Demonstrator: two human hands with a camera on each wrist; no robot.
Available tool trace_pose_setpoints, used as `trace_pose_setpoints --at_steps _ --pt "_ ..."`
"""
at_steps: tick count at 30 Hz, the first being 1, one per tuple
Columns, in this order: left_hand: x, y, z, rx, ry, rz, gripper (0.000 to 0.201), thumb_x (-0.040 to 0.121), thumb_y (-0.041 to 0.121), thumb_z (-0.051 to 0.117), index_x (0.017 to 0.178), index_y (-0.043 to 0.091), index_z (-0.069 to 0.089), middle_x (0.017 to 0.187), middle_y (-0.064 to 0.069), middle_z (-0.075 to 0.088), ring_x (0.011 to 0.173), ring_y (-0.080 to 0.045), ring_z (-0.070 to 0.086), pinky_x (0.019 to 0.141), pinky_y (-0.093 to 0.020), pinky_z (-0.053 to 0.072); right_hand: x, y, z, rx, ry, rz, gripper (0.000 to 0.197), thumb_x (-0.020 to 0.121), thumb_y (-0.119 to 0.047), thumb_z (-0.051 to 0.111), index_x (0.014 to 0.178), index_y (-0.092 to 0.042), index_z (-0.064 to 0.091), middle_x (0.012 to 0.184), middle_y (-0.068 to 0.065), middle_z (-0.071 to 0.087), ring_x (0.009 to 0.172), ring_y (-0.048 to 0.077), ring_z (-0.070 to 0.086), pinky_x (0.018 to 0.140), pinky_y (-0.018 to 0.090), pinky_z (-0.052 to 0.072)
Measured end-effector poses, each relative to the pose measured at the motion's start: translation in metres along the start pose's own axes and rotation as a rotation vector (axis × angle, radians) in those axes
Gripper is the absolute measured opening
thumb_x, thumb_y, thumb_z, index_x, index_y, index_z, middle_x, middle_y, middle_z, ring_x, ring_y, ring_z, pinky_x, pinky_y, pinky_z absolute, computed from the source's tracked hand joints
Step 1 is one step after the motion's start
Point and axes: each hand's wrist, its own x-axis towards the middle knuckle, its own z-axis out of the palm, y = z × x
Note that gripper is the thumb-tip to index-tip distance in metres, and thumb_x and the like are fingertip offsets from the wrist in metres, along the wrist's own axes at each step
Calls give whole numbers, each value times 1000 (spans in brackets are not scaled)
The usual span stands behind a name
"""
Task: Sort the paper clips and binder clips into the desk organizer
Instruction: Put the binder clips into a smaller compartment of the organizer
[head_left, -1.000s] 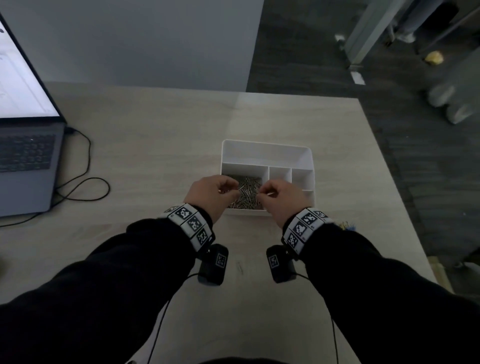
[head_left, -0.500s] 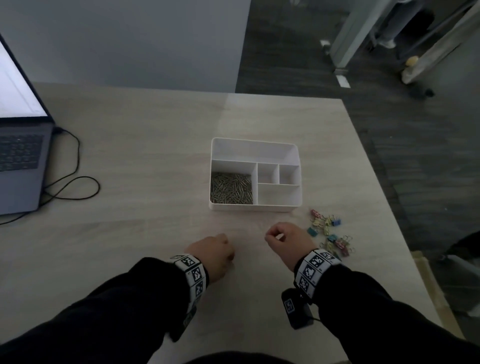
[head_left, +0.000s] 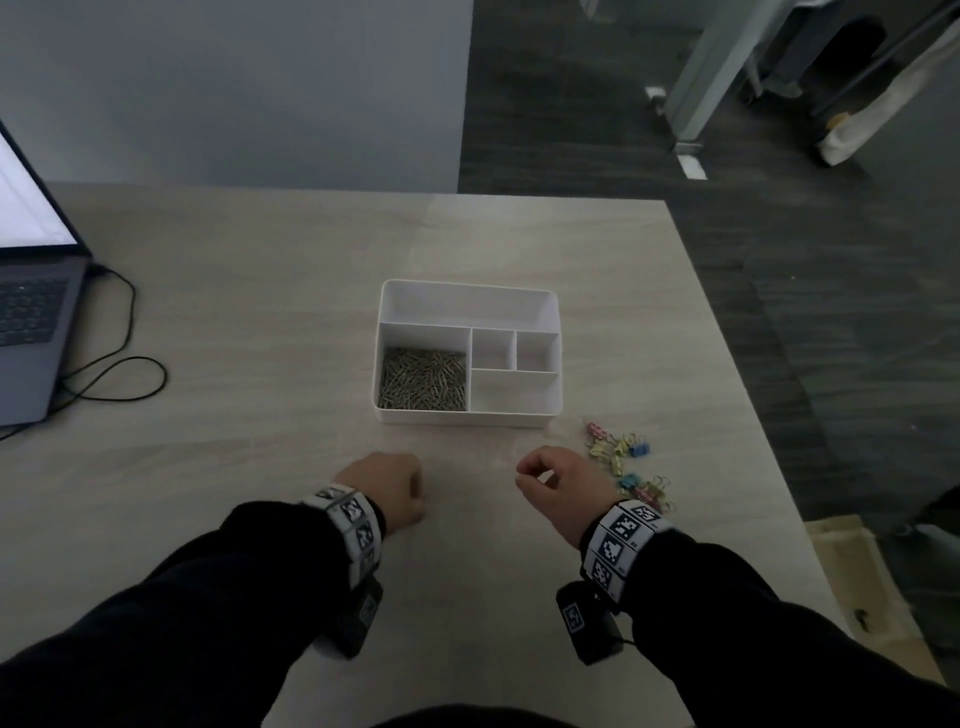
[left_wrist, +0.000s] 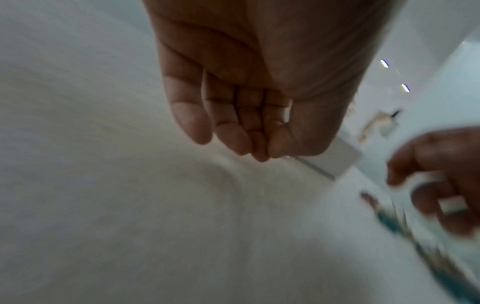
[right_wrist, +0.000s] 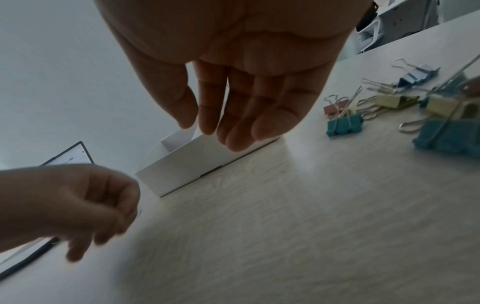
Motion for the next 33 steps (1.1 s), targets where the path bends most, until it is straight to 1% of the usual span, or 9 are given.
trace_pose_setpoints --at_steps 2,7,12,15,18,22,26,29,33 --pt "8 5 -14 -218 167 -55 14 70 30 69 72 27 55 85 0 68 84 -23 63 73 -27 48 1 9 -10 20 2 0 6 85 -31 64 88 -27 67 88 -10 64 65 0 56 65 15 43" --pt "26 12 -47 -641 503 -207 4 73 35 70 76 33 68 73 11 70 72 -16 67 70 -36 59 5 34 -40 14 -36 -14 7 86 -27 65 90 -22 68 79 -12 63 63 -3 54 55 3 37" --pt "27 44 -52 -597 580 -224 2 78 30 68 76 30 69 75 10 69 68 -16 63 71 -29 53 11 68 -69 -13 11 -3 6 84 -24 66 87 -20 68 78 -9 63 64 8 54 68 23 45" --pt "24 83 -36 -539 511 -103 4 80 23 69 79 27 69 74 10 66 67 -7 59 70 -23 44 17 96 -87 -78 42 3 2 85 -24 63 85 -24 65 90 -2 63 77 14 56 72 23 41" --pt "30 117 -8 -439 311 38 16 79 28 69 95 29 68 92 6 67 73 -6 59 78 -29 52 17 124 -105 -103 44 54 13 84 -34 63 95 -25 63 99 -2 56 89 17 57 78 26 42" --pt "40 166 14 -180 82 168 76 72 51 69 139 30 41 141 5 43 118 -13 49 102 -28 39 2 145 -116 -185 -114 152 64 71 -59 69 126 -35 46 122 -5 39 102 18 56 90 34 49" --pt "60 197 29 -12 10 138 129 41 81 67 146 35 7 148 1 21 134 -26 33 109 -45 37 -9 151 -106 -270 -222 121 96 58 -70 72 137 -40 29 131 -3 30 108 23 57 92 35 50" --pt "71 213 37 143 -56 139 135 37 82 69 144 37 1 147 -1 16 133 -30 31 104 -51 41 -13 152 -93 -248 -234 63 102 56 -71 72 140 -39 24 130 -2 29 107 24 57 94 35 50" --pt "77 223 49 187 -52 162 117 42 74 68 139 35 16 135 -4 26 119 -32 43 100 -49 44 -13 146 -79 -261 -208 -23 80 68 -59 70 135 -37 33 122 3 32 92 30 62 88 39 54"
